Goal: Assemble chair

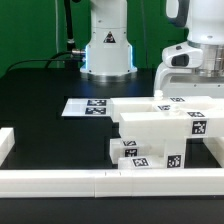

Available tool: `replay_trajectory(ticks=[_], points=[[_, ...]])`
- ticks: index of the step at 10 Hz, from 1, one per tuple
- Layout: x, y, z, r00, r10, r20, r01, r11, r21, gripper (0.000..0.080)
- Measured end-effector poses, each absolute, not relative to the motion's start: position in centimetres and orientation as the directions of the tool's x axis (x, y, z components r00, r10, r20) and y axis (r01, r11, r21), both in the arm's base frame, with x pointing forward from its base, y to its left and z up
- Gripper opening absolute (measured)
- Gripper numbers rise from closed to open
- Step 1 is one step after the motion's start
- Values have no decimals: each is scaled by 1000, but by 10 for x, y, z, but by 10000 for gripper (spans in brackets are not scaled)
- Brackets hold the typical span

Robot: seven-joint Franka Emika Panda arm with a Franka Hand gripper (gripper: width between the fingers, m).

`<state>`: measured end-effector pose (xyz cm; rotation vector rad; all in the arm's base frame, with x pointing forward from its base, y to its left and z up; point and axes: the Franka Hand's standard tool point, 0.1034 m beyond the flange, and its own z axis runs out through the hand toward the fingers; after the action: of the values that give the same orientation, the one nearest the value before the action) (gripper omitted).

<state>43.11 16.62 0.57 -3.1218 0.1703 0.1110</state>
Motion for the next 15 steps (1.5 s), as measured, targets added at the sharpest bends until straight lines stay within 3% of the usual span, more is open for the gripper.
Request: replay_trajectory(ticks=[3,6,8,9,12,13,15], points=[[436,164,24,995,-76,-60,-77,-997,-25,278],[450,149,78,996,-36,-76,-41,-997,-61,278],[478,125,113,997,-33,-66,-39,-996,-86,279],[492,118,117,998,-36,-50,-40,-995,-89,279],[491,116,113,998,-32,-50,-36,-996,-85,279],[497,100,107,999,11,-48,7,-997,-80,279],[536,78,135,999,5,-37,2,-996,-94,279]])
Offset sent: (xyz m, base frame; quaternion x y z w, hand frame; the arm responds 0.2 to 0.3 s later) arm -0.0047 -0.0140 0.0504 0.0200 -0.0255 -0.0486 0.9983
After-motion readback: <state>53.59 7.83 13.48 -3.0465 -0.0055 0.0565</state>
